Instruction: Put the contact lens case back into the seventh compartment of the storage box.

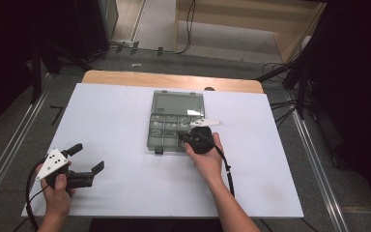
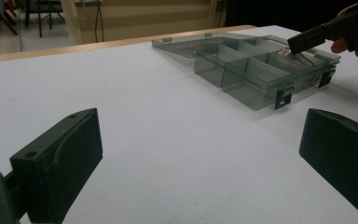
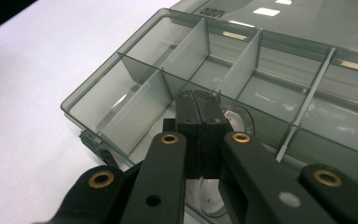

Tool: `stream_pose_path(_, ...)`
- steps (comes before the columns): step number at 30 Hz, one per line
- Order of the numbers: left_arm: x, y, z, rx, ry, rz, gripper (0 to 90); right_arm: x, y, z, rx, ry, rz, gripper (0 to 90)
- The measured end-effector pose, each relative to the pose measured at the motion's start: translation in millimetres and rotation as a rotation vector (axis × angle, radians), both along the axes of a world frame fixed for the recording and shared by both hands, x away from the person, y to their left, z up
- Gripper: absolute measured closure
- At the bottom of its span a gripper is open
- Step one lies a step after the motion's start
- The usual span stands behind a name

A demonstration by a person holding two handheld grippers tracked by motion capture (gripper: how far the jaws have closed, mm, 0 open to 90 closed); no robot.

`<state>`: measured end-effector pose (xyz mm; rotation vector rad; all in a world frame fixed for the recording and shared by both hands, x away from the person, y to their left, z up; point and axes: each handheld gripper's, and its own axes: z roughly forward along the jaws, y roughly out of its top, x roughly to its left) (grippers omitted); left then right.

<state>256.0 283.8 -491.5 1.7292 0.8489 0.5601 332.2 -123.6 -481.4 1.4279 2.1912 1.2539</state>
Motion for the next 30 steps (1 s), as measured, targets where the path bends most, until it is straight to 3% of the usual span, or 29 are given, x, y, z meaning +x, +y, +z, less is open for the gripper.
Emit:
stream_pose_path(6, 0.1, 0.0, -0.1, -0.001, -0.001, 0.000, 0.0, 2.0, -6.4, -0.6, 0.056, 0.015, -0.012, 87.7)
stream_pose_path(9, 0.3, -0.1, -0.1, -0.001, -0.001, 0.000, 0.0, 1.4, -8.3, 1.9, 0.028, -0.009, -0.035, 87.2)
stream_pose_path(14, 0.3, -0.3, -0.1, 0.001, 0.000, 0.000, 0.0, 0.9, -7.7, 2.5, 0.026, -0.007, -0.019, 84.4)
stream_pose_path(17, 0.1, -0.3, -0.1, 0.001, 0.001, 0.001, 0.0, -0.7, -5.9, 3.1, -0.034, -0.028, -0.052, 83.2)
stream_pose_path(20, 0.3, -0.3, -0.1, 0.002, 0.000, 0.000, 0.0, -0.7, -6.3, 0.7, -0.014, -0.015, -0.046, 81.7)
stream_pose_path(30, 0.4, -0.7, -0.2, 0.003, -0.001, -0.001, 0.0, -1.9, -1.5, -3.9, -0.029, 0.005, -0.058, 83.5)
